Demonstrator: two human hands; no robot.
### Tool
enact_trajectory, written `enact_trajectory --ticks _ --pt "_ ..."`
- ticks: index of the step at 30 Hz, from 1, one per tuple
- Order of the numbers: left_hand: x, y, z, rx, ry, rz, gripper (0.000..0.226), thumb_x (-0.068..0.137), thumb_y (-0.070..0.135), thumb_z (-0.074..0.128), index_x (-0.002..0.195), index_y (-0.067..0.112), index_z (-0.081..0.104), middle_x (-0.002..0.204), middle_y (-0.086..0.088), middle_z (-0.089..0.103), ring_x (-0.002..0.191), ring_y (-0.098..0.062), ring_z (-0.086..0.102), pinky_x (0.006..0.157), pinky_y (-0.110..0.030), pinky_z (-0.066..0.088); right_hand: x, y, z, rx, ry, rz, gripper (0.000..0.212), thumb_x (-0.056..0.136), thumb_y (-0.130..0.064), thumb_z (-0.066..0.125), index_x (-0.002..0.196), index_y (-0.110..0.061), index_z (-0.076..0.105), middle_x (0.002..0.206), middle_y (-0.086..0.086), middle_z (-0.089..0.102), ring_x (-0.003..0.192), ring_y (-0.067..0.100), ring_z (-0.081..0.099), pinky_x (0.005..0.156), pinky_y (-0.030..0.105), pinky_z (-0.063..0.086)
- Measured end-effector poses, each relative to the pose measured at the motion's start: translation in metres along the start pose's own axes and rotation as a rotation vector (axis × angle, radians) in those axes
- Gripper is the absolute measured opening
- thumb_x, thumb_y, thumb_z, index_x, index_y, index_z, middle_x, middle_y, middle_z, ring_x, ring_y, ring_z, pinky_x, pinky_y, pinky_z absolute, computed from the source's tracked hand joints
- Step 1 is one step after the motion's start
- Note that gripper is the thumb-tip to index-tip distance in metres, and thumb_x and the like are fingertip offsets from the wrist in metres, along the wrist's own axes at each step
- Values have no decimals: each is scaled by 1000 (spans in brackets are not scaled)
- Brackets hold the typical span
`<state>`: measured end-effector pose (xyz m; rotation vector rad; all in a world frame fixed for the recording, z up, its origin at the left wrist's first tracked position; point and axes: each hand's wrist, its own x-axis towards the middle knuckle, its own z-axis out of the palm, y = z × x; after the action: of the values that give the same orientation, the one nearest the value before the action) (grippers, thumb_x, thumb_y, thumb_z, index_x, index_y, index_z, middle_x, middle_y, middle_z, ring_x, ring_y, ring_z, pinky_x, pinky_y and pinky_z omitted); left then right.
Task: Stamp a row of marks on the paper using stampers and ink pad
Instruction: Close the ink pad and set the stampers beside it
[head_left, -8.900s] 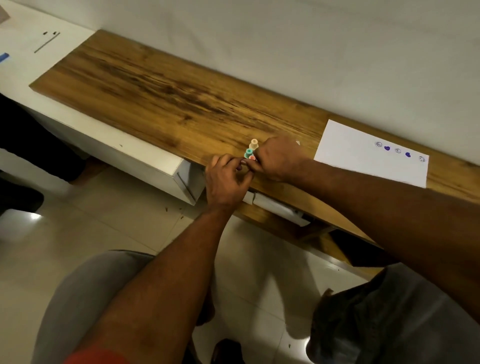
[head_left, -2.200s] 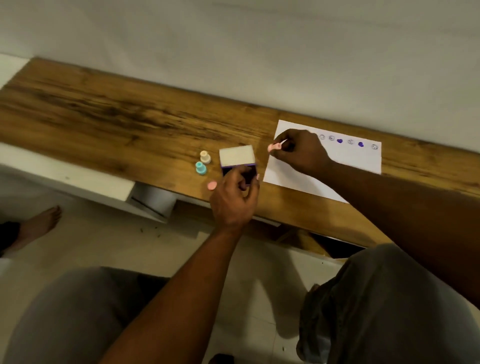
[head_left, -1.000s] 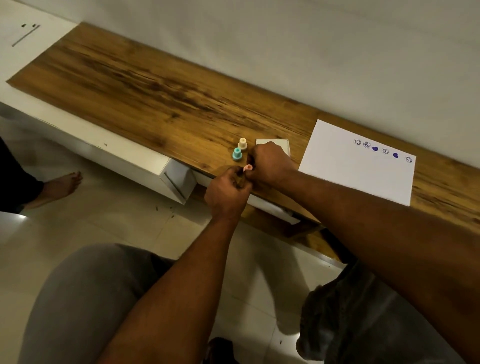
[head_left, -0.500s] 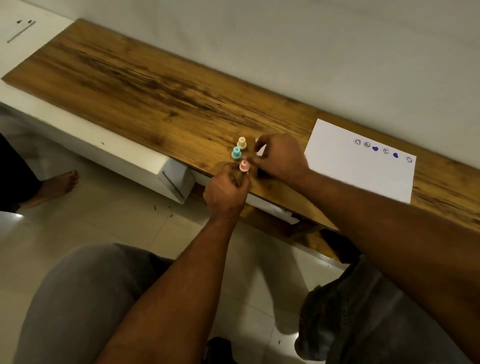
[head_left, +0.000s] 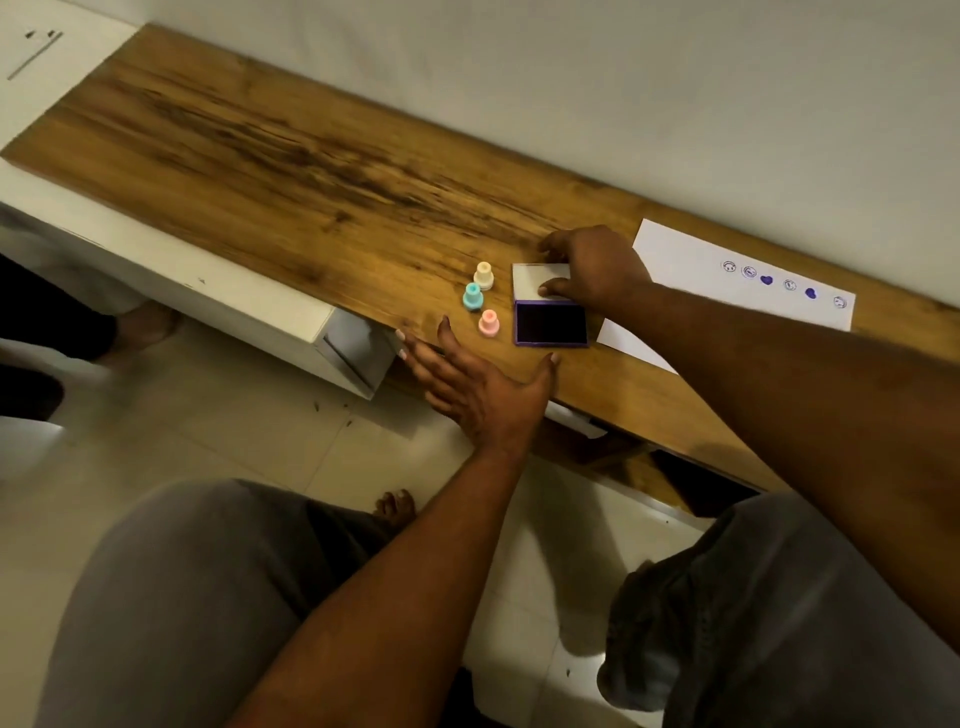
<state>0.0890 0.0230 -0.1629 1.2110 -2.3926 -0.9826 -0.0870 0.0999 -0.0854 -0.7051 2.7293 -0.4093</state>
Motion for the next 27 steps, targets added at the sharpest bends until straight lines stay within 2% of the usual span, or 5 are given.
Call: enact_trajectory --ticks 11,19,22,25,27 --pt "-2 8 7 -65 -23 -20 147 57 83 79 167 23 1 173 -9 -21 161 -35 -10 121 -60 21 6 4 -1 42 -35 -6 46 92 -37 76 132 -18 67 129 6 68 116 24 63 98 38 55" --pt "-1 7 4 -72 -22 -23 148 56 83 80 167 24 1 173 -10 -21 161 -34 -7 121 -60 23 -1 1 -12 45 19 -65 35 97 -40 69 120 -15 76 118 6 71 107 23 63 80 31 48" --pt "0 7 4 -73 -20 -21 148 55 82 79 167 24 2 174 -10 -20 161 -34 -6 120 -60 23 -16 1 -11 109 15 -96 33 100 -41 65 119 -15 72 118 5 72 105 22 64 81 30 50" --pt "0 6 4 -63 -21 -15 148 54 82 79 167 23 2 174 -10 -20 161 -35 -4 120 -60 24 -34 3 -6 145 -43 -135 28 103 -41 60 120 -20 66 119 3 71 107 22 64 87 35 57" --pt "-1 6 4 -64 -7 -10 148 54 81 79 167 23 4 174 -10 -18 161 -35 -2 119 -59 26 -43 5 -2 139 -72 -162 24 104 -41 56 119 -24 61 116 2 70 105 22 65 83 37 58"
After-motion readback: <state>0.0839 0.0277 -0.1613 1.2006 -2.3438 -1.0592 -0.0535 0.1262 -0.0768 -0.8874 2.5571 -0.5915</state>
